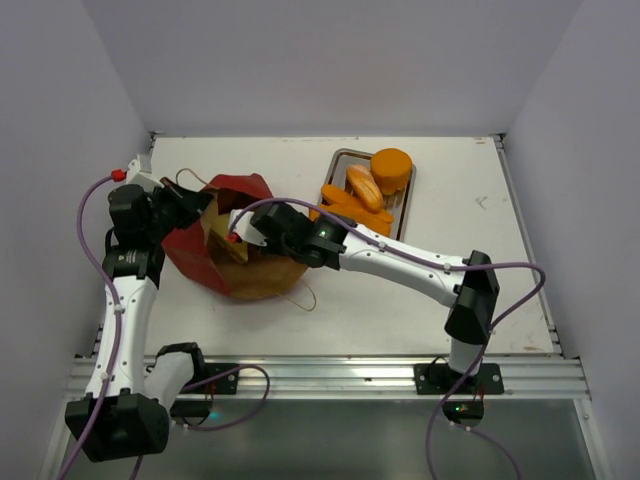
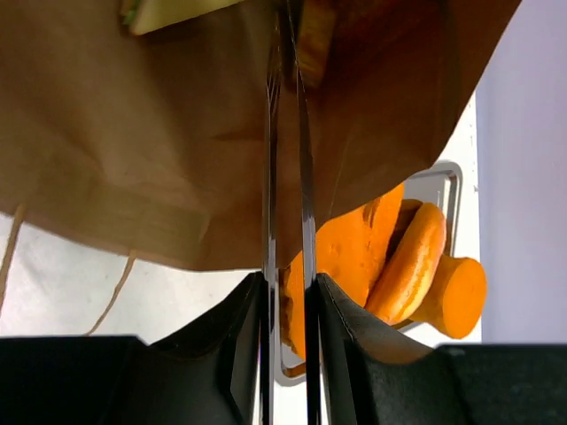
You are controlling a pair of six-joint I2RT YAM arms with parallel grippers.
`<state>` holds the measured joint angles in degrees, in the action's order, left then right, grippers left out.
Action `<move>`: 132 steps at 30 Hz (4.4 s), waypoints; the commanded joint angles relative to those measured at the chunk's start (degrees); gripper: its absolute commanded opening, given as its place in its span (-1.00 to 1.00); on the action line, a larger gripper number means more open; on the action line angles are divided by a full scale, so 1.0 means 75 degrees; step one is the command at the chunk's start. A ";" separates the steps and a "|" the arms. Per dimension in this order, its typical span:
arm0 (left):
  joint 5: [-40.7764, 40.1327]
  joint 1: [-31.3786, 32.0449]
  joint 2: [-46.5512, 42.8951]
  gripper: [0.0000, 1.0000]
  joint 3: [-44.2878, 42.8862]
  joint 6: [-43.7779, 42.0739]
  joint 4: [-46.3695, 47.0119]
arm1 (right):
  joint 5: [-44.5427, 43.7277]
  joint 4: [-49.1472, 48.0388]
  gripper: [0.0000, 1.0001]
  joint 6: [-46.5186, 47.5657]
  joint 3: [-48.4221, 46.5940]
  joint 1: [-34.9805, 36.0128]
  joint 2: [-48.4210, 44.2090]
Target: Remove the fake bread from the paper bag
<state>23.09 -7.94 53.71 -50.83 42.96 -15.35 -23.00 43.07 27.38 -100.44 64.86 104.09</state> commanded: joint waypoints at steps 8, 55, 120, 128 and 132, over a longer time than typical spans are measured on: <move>-0.0231 0.0122 -0.0259 -1.00 0.0191 0.0120 0.0489 | -0.1046 -0.0176 -0.24 -0.0076 -0.1045 0.0024 0.0827; -0.0454 0.0262 -0.0763 -1.00 0.0683 0.0155 0.0711 | -0.1597 0.0058 -0.03 -0.0580 -0.1865 0.0024 0.2210; -0.1075 0.0251 -0.0564 -1.00 0.0156 -0.0361 0.0278 | 0.1552 0.0117 -1.00 -0.0381 0.0629 -0.0340 -0.1362; -0.1403 0.0251 -0.0459 -1.00 -0.0008 -0.0548 0.0125 | 0.4001 0.0679 -1.00 -0.0041 0.1415 -0.0994 -0.3014; -0.1462 0.0251 -0.0400 -1.00 -0.0031 -0.0560 0.0125 | 0.5292 0.1053 -1.00 0.0239 0.1743 -0.1639 -0.4196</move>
<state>14.09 -6.28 50.30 -48.56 40.66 -14.46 5.28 49.63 26.87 -87.85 55.02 79.83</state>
